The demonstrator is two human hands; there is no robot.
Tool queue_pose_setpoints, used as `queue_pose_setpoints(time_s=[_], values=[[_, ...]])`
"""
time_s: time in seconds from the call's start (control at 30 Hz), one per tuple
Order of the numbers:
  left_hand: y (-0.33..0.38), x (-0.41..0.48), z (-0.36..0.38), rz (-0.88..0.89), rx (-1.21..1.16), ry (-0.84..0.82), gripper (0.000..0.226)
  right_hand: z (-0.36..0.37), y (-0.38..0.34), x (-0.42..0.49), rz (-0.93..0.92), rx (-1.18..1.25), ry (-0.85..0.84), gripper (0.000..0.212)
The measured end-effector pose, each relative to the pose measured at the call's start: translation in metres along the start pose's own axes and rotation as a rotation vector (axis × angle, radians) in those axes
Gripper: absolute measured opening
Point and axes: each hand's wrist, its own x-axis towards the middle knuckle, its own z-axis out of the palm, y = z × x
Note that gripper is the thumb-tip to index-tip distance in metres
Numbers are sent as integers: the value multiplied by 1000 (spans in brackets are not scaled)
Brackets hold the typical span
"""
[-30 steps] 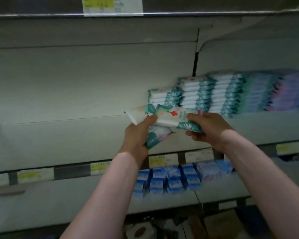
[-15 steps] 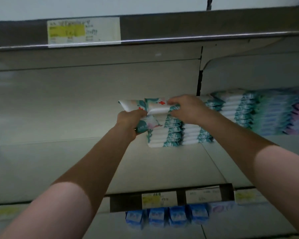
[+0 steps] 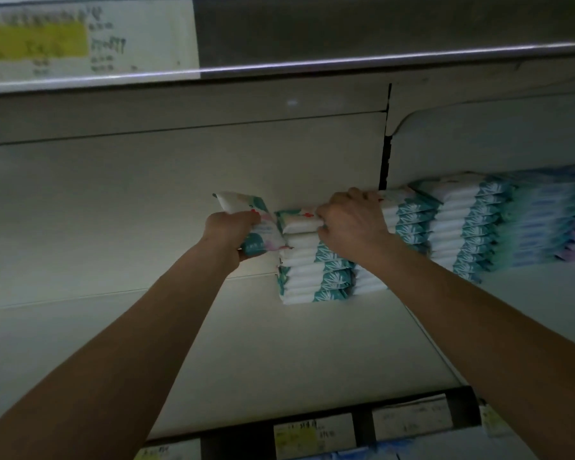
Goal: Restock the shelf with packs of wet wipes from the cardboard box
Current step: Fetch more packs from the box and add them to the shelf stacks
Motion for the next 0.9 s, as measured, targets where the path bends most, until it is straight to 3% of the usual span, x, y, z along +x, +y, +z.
queue_pose_setpoints(time_s=[0.1,0.23,0.4,0.47,0.53,0.6,0.67,0.77,0.9], values=[[5,6,-12,6,-38,38,33,6,0,0,-52,45,5,43],[8,6,-18,6,-79,42,21,9,-1,5,-29,55,-4,41],[13,-4,-13,-22,-212,-62,22,-2,2,7,-17,88,-100,40],[16,-9,-7,-59,-334,-153,25,-13,3,5,52,317,-37,36],[20,-14,2,-113,-446,-226,21,-24,0,3,193,736,24,22],[22,-15,13,-152,-502,-259,19,-35,-5,0,387,1191,-90,18],[23,-18,23,-172,-517,-263,22,-42,-7,-4,513,1472,-281,20],[22,-24,38,-176,-479,-260,17,-41,-2,-4,495,1630,-420,25],[24,-23,45,-159,-282,-252,13,-39,10,8,576,1528,-288,9]])
